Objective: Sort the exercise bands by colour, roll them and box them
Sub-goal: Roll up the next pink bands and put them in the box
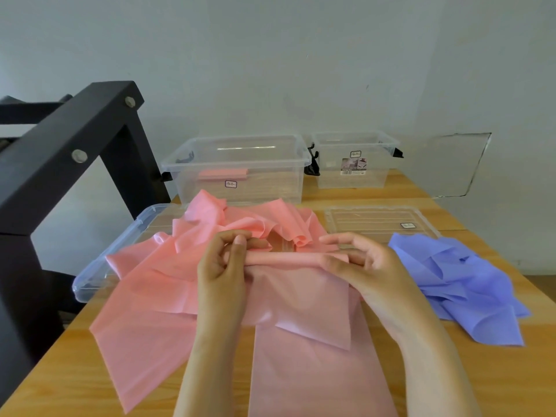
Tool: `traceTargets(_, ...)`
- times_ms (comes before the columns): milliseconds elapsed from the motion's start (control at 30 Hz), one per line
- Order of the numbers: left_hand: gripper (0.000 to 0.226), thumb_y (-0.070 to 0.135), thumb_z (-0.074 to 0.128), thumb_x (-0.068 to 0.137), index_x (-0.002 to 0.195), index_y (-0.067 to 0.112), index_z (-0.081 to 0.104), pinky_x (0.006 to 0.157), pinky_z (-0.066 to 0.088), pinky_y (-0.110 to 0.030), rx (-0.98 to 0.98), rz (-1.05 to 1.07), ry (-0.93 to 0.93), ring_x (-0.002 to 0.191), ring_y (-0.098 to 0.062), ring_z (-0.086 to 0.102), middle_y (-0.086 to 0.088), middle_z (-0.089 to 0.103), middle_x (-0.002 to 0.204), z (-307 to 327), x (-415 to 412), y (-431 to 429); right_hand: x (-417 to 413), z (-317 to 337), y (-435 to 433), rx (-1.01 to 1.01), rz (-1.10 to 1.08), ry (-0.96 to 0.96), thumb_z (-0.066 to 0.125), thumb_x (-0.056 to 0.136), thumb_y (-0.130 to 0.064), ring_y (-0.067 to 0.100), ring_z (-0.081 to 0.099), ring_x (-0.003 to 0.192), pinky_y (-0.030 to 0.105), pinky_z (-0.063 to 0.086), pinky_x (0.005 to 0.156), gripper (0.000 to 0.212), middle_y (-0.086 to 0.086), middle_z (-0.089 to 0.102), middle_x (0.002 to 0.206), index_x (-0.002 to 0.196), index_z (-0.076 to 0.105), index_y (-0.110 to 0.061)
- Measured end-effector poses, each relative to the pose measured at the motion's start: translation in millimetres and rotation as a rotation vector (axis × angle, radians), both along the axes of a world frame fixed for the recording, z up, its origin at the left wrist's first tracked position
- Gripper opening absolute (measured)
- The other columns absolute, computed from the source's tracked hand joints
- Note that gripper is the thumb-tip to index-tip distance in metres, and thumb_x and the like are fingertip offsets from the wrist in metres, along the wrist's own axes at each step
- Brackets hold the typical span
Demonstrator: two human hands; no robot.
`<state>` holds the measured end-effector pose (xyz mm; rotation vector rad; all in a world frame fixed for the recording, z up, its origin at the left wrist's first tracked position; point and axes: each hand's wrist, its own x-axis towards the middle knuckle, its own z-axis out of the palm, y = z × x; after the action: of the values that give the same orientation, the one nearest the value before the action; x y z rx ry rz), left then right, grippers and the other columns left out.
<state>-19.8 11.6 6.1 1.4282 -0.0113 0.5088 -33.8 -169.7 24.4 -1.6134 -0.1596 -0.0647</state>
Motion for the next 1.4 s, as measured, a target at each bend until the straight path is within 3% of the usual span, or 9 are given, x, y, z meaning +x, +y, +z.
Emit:
traceTargets(167, 0.022, 0.012, 0.044, 0.102, 0.09, 0.014, 0.062, 0.07, 0.047, -0.033, -0.13, -0.092, 0.021, 0.089, -0.026, 0.068, -0.007, 0.075, 0.093, 0.4, 0.4, -0.2, 1.1, -2.6, -1.0, -0.092, 0.013, -0.004, 0.076, 0.079, -0.007, 0.004, 0.067, 0.085, 0.012, 0.046, 0.069, 0.023, -0.011, 0.073, 0.09, 0.092, 0.073, -0.025)
traceTargets(300, 0.022, 0.013, 0.043, 0.102, 0.09, 0.013, 0.062, 0.063, 0.048, -0.025, -0.162, -0.108, 0.033, 0.08, -0.018, 0.067, -0.003, 0.074, 0.085, 2.6, -0.1, 0.0, 2.0, -2.7, -1.2, -0.096, 0.008, -0.018, 0.076, 0.079, -0.011, 0.007, 0.066, 0.08, 0.019, 0.045, 0.069, 0.011, -0.008, 0.071, 0.08, 0.086, 0.072, -0.02)
traceTargets(467, 0.024, 0.017, 0.045, 0.102, 0.089, 0.019, 0.065, 0.067, 0.042, -0.034, -0.149, -0.104, 0.068, 0.078, -0.021, 0.062, -0.003, 0.072, 0.081, 2.2, -1.7, -0.8, 0.1, 0.1, -0.8, -0.014, 0.05, -0.055, 0.079, 0.079, -0.021, 0.005, 0.06, 0.068, 0.012, 0.042, 0.06, 0.013, -0.008, 0.065, 0.07, 0.073, 0.068, -0.022)
traceTargets(600, 0.007, 0.018, 0.065, 0.089, 0.096, 0.022, 0.066, 0.077, 0.048, -0.038, -0.075, -0.166, 0.118, 0.081, -0.019, 0.066, -0.002, 0.073, 0.087, 1.0, -3.8, 1.3, 1.8, -1.4, -2.5, 0.05, -0.025, -0.087, 0.078, 0.076, -0.025, 0.007, 0.056, 0.064, 0.013, 0.039, 0.056, 0.02, -0.006, 0.061, 0.067, 0.072, 0.062, -0.015)
traceTargets(700, 0.036, 0.011, 0.076, 0.078, 0.11, 0.018, 0.062, 0.082, 0.053, -0.035, 0.045, -0.205, 0.124, 0.092, -0.022, 0.069, -0.004, 0.075, 0.097, -0.4, -5.2, 2.6, 3.8, -2.5, -5.3, 0.084, -0.077, -0.127, 0.071, 0.071, -0.029, 0.003, 0.052, 0.062, 0.012, 0.038, 0.056, 0.01, -0.013, 0.058, 0.063, 0.07, 0.064, -0.023)
traceTargets(833, 0.033, 0.006, 0.077, 0.076, 0.106, 0.018, 0.067, 0.069, 0.052, -0.022, 0.081, -0.214, 0.1, 0.085, -0.013, 0.068, -0.001, 0.074, 0.096, 0.3, -4.8, 5.6, 4.7, -4.2, -7.0, 0.107, -0.072, -0.144, 0.077, 0.078, -0.013, 0.003, 0.057, 0.068, 0.021, 0.04, 0.065, 0.019, -0.013, 0.062, 0.069, 0.073, 0.069, -0.029)
traceTargets(933, 0.018, 0.003, 0.074, 0.079, 0.09, 0.016, 0.069, 0.059, 0.046, -0.015, 0.047, -0.256, 0.101, 0.072, -0.005, 0.062, 0.007, 0.071, 0.083, 0.5, -5.7, 7.4, 3.9, -4.4, -9.7, 0.103, -0.071, -0.122, 0.071, 0.081, -0.009, 0.002, 0.058, 0.071, 0.015, 0.042, 0.065, 0.021, -0.013, 0.065, 0.072, 0.076, 0.07, -0.029)
traceTargets(1233, 0.012, 0.014, 0.079, 0.069, 0.074, 0.019, 0.069, 0.079, 0.043, -0.04, -0.042, -0.305, 0.108, 0.088, -0.018, 0.062, -0.002, 0.072, 0.098, -3.1, -7.5, 18.3, 3.1, -4.1, -12.9, 0.066, -0.053, -0.048, 0.074, 0.08, -0.019, 0.002, 0.059, 0.069, 0.019, 0.04, 0.066, 0.008, -0.004, 0.068, 0.073, 0.08, 0.067, -0.022)
traceTargets(1400, 0.025, 0.02, 0.083, 0.07, 0.094, 0.024, 0.073, 0.081, 0.048, -0.041, -0.065, -0.303, 0.138, 0.089, -0.019, 0.064, -0.002, 0.073, 0.095, -3.2, -6.6, 18.3, 4.5, -5.6, -11.8, 0.051, -0.038, -0.081, 0.07, 0.083, -0.004, 0.006, 0.059, 0.073, 0.017, 0.041, 0.064, 0.025, -0.006, 0.067, 0.078, 0.075, 0.066, -0.027)
